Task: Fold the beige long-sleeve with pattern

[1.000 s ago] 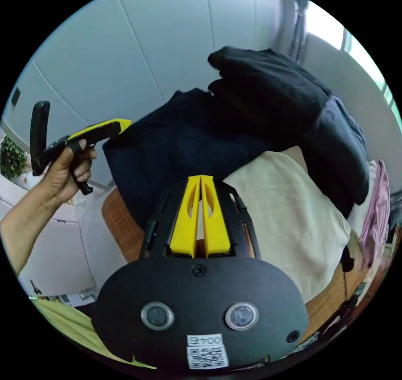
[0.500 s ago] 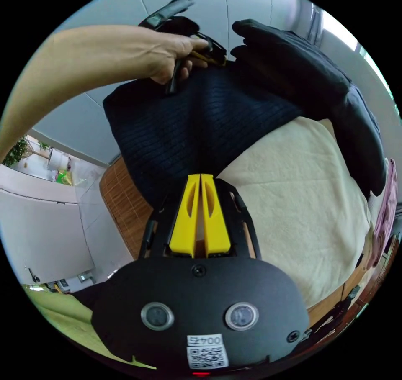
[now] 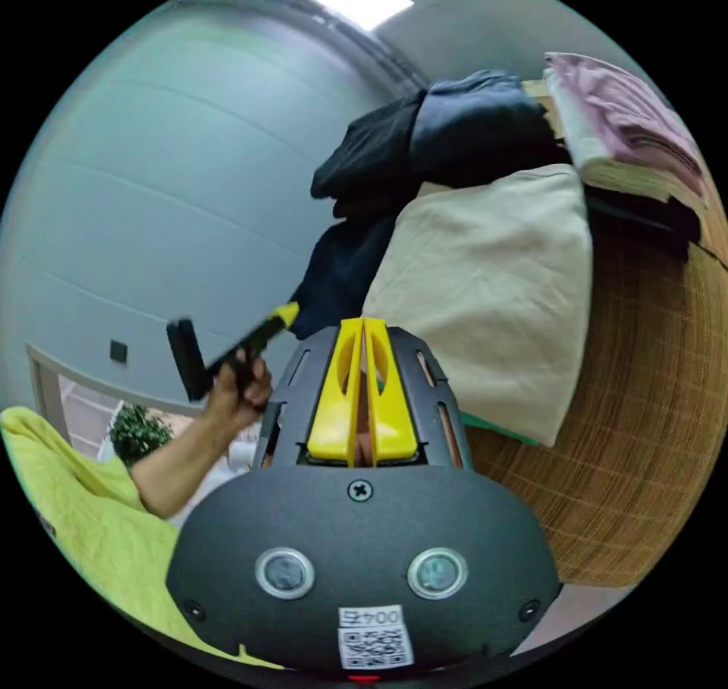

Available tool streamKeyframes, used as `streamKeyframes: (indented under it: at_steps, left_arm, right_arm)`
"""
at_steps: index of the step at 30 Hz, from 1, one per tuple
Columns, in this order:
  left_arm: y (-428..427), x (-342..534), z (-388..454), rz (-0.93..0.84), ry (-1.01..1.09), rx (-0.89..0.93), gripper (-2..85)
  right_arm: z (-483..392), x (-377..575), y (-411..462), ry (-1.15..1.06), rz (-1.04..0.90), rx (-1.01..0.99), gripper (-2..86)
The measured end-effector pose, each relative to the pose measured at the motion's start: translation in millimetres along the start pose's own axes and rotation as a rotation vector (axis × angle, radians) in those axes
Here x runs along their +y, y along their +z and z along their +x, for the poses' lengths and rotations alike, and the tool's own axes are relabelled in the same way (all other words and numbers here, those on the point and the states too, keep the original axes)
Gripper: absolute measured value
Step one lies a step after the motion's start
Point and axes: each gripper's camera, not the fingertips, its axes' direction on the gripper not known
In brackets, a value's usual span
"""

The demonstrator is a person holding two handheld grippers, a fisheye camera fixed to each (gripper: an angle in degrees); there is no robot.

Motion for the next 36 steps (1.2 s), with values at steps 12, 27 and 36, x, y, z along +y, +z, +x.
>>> streamKeyframes:
  at_steps: [12,27,36]
  left_arm:
    - [197.4,249.5,142.7,-0.027,0.442,-0.214,1.2]
    - [443.1,424.0,135.7,-0.075,0.606,-0.037,5.4]
    - [567.9,429.7,34.3,-0.167,0.732,0.451,4.9]
  right_arm:
    - [-38.1,95.9,-156.8,-0.383,-0.089,-0.076,-0.7]
    - [4.1,178.3,-303.7,-0.515,-0.108,-0.138,-0.7]
    - [24.2,158.7,-328.0,-0.386,-0.015,0.015,-0.7]
